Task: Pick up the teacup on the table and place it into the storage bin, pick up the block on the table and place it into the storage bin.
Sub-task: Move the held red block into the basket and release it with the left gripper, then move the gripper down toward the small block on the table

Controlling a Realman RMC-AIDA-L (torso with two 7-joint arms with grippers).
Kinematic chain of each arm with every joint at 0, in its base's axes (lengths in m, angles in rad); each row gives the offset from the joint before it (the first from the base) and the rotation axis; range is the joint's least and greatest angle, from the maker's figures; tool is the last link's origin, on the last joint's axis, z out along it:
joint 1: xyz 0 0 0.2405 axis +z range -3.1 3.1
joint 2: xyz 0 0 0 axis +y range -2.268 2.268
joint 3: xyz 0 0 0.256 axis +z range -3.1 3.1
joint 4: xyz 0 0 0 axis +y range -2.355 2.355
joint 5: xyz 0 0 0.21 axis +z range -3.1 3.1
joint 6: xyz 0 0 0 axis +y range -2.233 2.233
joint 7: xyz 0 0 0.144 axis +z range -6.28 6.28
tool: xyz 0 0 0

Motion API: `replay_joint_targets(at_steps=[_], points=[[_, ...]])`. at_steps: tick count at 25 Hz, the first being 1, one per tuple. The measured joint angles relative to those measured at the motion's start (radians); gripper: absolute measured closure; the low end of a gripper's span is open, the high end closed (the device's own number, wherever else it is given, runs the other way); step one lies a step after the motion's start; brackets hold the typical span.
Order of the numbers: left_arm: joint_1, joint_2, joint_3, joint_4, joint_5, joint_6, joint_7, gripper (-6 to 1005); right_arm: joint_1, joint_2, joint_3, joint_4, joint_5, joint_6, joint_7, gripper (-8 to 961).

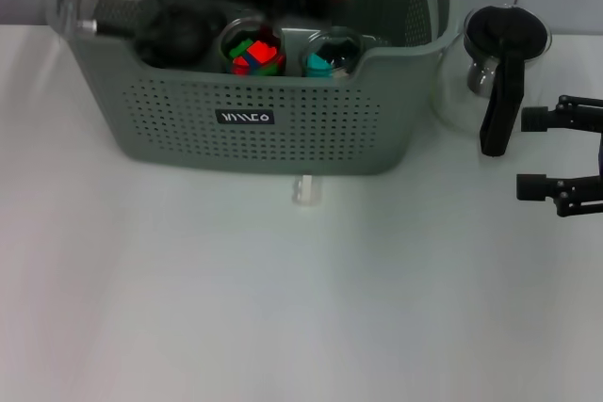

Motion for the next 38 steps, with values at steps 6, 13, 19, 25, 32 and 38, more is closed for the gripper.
replay_joint_targets(at_steps=[6, 13, 19, 25, 32, 38], points=[[-0.098, 0.075, -0.013, -0.233, 0.080, -0.241, 0.001, 332, 0.003, 0.011, -0.007, 0.005, -0.001, 0.000, 0.001, 26], [-0.147, 0.106, -0.033, -0.402, 0.098, -0.398, 0.010, 326, 0.001, 0.017, -0.011, 0.006, -0.001, 0.001, 0.001, 25], [-0.109, 0.078, -0.037, -0.308, 0.113, -0.405, 0.012, 205, 0.000, 0.015, -0.011, 0.006, -0.001, 0.001, -0.001, 26], [-0.051, 0.054, -0.042, -0.164, 0.103, -0.326, 0.003, 78, -0.001, 0.015, -0.010, 0.006, -0.001, 0.003, -0.005, 26], [0.050, 0.007, -0.051, 0.052, -0.022, 0.002, 0.077, 31, -0.004, 0.014, -0.005, 0.006, -0.001, 0.007, 0.001, 25], [0.154, -0.048, -0.039, 0.093, -0.135, 0.230, 0.269, 31, -0.011, 0.012, 0.013, 0.009, -0.001, 0.011, 0.003, 25]])
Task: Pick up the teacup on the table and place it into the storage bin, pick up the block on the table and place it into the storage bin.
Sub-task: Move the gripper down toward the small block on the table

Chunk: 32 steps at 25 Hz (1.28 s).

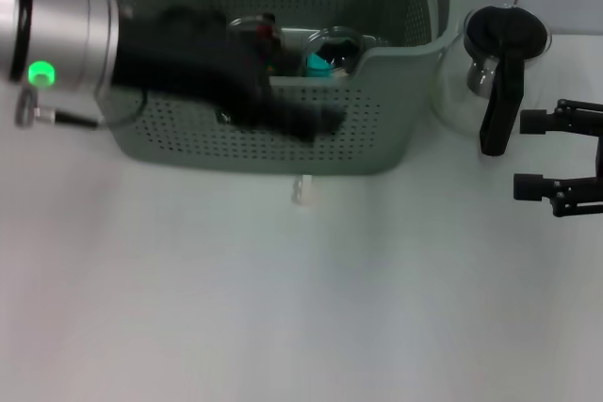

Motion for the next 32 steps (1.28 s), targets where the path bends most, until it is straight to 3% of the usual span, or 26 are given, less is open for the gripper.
replay_joint_targets(at_steps=[4, 11, 20, 24, 27, 30, 31, 32], points=[[0.048, -0.010, 0.065, -0.133, -0.006, 0.002, 0.138, 31, -0.002, 0.000, 0.006, 0.000, 0.001, 0.008, 0.002, 25], [0.031, -0.010, 0.090, -0.316, 0.000, -0.023, 0.272, 30, 0.005, 0.004, 0.007, 0.003, 0.002, 0.025, 0.014, 25], [0.042, -0.011, 0.111, -0.363, -0.018, 0.011, 0.457, 30, 0.024, 0.004, -0.042, 0.015, -0.025, 0.048, 0.046, 25], [0.064, -0.007, 0.034, -0.397, -0.040, 0.142, 0.572, 31, 0.063, 0.009, -0.091, 0.073, -0.081, 0.081, 0.051, 26], [0.099, -0.006, -0.034, -0.399, -0.044, 0.159, 0.608, 31, 0.086, 0.017, -0.117, 0.105, -0.094, 0.115, 0.051, 26], [0.121, -0.005, -0.084, -0.401, -0.048, 0.162, 0.630, 31, 0.125, 0.052, -0.166, 0.144, -0.104, 0.191, 0.052, 26], [0.132, -0.005, -0.114, -0.402, -0.053, 0.166, 0.648, 31, 0.125, 0.052, -0.166, 0.144, -0.104, 0.191, 0.052, 26], [0.144, -0.005, -0.148, -0.405, -0.062, 0.173, 0.666, 30, 0.133, 0.070, -0.179, 0.145, -0.105, 0.218, 0.052, 26]])
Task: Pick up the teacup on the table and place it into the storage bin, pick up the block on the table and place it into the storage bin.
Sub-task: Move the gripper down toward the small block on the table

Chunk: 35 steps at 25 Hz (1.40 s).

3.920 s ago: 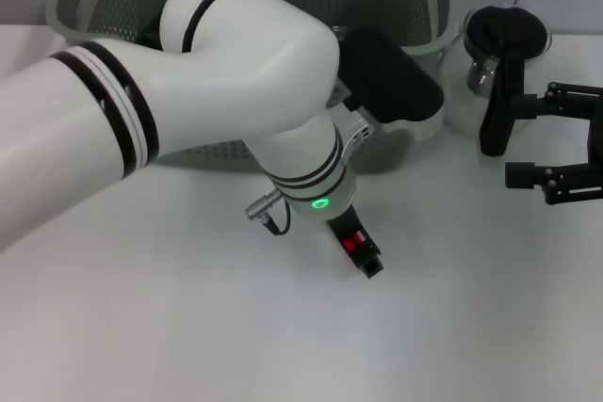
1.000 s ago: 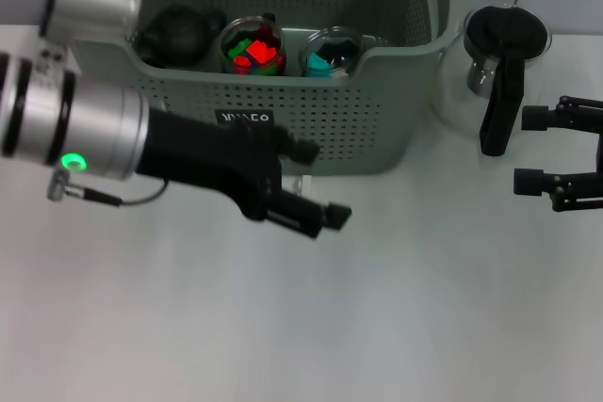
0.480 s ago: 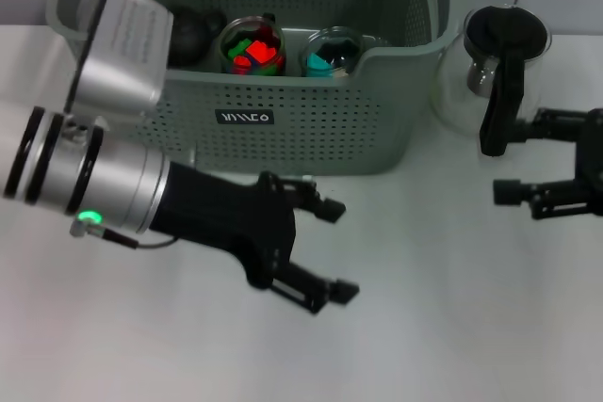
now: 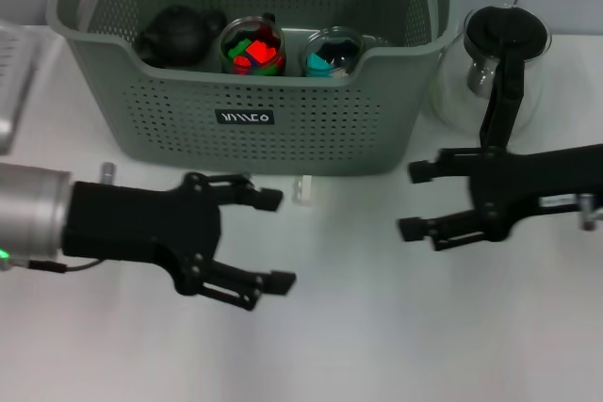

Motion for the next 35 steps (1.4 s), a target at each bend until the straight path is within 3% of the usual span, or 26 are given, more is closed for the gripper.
replay_joint_targets(at_steps=[4, 7, 15, 23, 35], points=[[0.019, 0.000, -0.055, -0.007, -0.017, 0.026, 0.023, 30, 0.027, 0.042, -0.074, 0.015, -0.001, 0.093, 0.002, 26], [0.029, 0.000, -0.072, -0.008, -0.019, 0.037, 0.028, 30, 0.055, 0.051, -0.133, 0.066, 0.003, 0.167, 0.003, 25], [0.037, -0.002, -0.075, -0.009, -0.022, 0.046, 0.024, 30, 0.122, 0.057, -0.219, 0.180, 0.005, 0.311, -0.026, 26], [0.028, 0.000, -0.076, -0.011, -0.021, 0.052, 0.022, 31, 0.159, 0.050, -0.244, 0.160, 0.005, 0.297, -0.023, 25], [0.006, 0.011, -0.072, -0.004, -0.011, 0.069, -0.002, 30, 0.227, 0.048, -0.441, 0.104, -0.009, 0.336, 0.091, 26]])
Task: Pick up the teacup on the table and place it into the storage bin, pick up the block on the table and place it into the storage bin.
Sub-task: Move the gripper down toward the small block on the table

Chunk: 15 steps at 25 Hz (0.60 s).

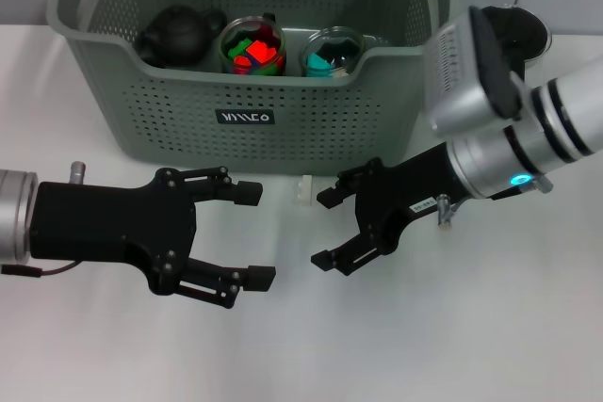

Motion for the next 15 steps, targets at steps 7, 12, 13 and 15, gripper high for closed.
replay_joint_targets(at_steps=[7, 12, 13, 15], points=[[0.003, -0.002, 0.002, -0.003, 0.001, -0.004, 0.002, 31, 0.011, 0.012, -0.133, 0.009, 0.000, 0.139, 0.037, 26], [0.009, -0.004, 0.005, -0.001, 0.002, 0.001, 0.003, 31, 0.011, 0.017, -0.224, 0.022, 0.055, 0.237, 0.040, 26], [0.009, -0.004, 0.006, -0.001, 0.004, 0.005, 0.002, 31, 0.010, 0.017, -0.244, 0.023, 0.074, 0.259, 0.040, 26], [0.009, -0.002, 0.006, 0.001, 0.006, 0.012, 0.001, 31, 0.008, 0.017, -0.280, 0.025, 0.101, 0.293, 0.040, 26]])
